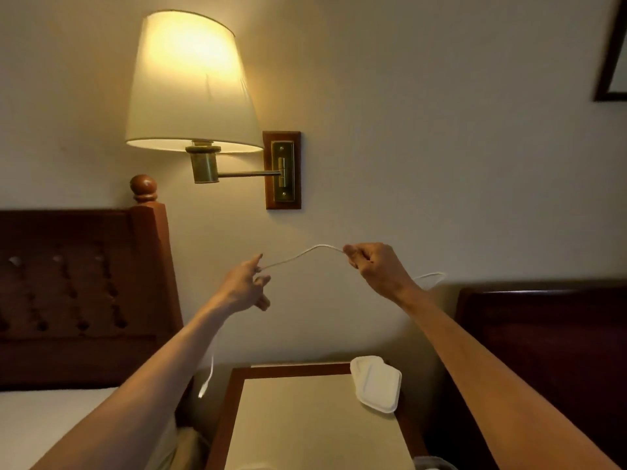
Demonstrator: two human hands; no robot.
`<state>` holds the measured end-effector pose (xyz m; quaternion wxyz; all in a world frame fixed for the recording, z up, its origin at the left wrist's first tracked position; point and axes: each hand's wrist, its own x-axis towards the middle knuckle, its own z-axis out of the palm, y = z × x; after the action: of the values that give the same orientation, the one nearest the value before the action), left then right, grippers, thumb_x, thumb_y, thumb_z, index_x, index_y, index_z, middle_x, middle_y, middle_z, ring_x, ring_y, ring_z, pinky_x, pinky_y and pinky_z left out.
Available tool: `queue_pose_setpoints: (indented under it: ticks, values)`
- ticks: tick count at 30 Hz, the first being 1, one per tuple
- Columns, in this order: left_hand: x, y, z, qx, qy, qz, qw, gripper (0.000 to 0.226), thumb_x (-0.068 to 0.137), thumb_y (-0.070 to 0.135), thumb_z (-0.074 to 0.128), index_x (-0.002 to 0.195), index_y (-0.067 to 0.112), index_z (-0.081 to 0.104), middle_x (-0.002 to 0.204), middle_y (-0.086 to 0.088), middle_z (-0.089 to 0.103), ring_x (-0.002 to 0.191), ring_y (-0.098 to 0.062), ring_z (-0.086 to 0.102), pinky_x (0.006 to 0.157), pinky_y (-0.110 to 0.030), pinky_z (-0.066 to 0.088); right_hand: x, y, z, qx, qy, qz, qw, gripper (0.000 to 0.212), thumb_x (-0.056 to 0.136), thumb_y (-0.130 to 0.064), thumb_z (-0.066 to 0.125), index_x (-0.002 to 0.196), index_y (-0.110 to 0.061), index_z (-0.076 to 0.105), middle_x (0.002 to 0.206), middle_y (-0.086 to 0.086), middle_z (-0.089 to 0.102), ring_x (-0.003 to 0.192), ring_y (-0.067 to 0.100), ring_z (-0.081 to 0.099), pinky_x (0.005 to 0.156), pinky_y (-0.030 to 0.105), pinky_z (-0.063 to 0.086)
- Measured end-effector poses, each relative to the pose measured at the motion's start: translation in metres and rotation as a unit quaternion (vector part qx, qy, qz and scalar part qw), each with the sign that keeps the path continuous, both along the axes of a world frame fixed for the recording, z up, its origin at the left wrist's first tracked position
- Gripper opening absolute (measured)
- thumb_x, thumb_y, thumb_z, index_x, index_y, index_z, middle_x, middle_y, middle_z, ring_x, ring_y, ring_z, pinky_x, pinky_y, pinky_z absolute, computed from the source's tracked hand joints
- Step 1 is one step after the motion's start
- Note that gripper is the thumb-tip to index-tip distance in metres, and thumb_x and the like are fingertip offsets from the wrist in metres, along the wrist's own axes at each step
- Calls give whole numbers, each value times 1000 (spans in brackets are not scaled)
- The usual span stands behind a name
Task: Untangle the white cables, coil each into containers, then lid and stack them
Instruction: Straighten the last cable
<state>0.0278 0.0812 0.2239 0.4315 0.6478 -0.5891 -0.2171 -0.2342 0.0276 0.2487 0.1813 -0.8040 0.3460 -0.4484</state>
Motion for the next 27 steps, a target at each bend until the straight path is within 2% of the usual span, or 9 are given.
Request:
queue_pose_setpoints:
  ticks: [3,5,6,9,13,16,19,24,27]
  values:
    - [-23,3,1,-5,-16,20,1000,66,97,5,51,154,15,19,151,-14,35,77,-27,71,56,-30,59,20,2,10,-24,87,10,996,39,100,-27,53,62,-24,61,59,-10,53,53,2,46,56,21,35]
    - [-40,6,0,-71,13,-52,996,65,95,-5,49,152,19,27,150,-8,37,90,-30,68,56,-28,58,33,1,5,-25,130,19,991,28,100,-24,53,86,-15,75,78,-7,68,69,3,58,67,23,44]
    - [-45,7,-1,-95,37,-97,990,61,96,-6,47,150,18,32,146,-7,41,91,-30,67,61,-32,60,37,2,2,-25,137,27,990,28,101,-23,52,83,-23,73,79,-11,66,69,1,57,69,21,43]
    - [-48,9,-3,-132,-2,-168,977,31,98,2,48,128,5,56,113,-16,63,86,-29,68,77,-43,59,41,9,-1,-28,112,33,993,45,103,-20,46,64,-42,43,64,-22,47,56,-1,45,56,10,32]
    - [-43,12,6,-212,-139,-130,959,18,97,13,54,90,6,69,75,-4,64,63,-8,60,62,-22,51,38,12,-9,39,88,78,992,41,105,-26,41,65,-24,52,60,-11,48,50,2,42,53,12,34]
    - [-35,11,22,-299,-245,-67,920,15,93,6,59,84,7,71,84,-4,69,70,0,56,71,-12,46,31,13,-20,133,18,131,982,39,106,-32,35,76,-15,54,57,-7,45,48,3,36,49,18,34]
    - [-7,14,34,-317,-223,18,921,13,93,6,59,91,4,72,92,-8,71,83,-15,63,78,-26,49,7,11,-31,217,-28,161,962,40,106,-34,32,74,-17,50,54,-7,38,45,6,30,44,18,28]
    - [12,19,32,-307,-188,80,930,15,94,12,59,94,6,72,94,-8,71,84,-19,63,72,-19,44,-9,20,-46,325,-104,231,911,41,105,-35,31,73,-18,48,57,-5,30,47,9,23,43,19,25]
    - [5,14,26,-210,-114,84,967,17,98,15,54,104,9,68,104,-11,67,81,-26,65,70,-33,53,-2,26,-23,355,-152,267,883,39,107,-34,28,76,-18,48,57,-6,26,48,9,20,42,19,26]
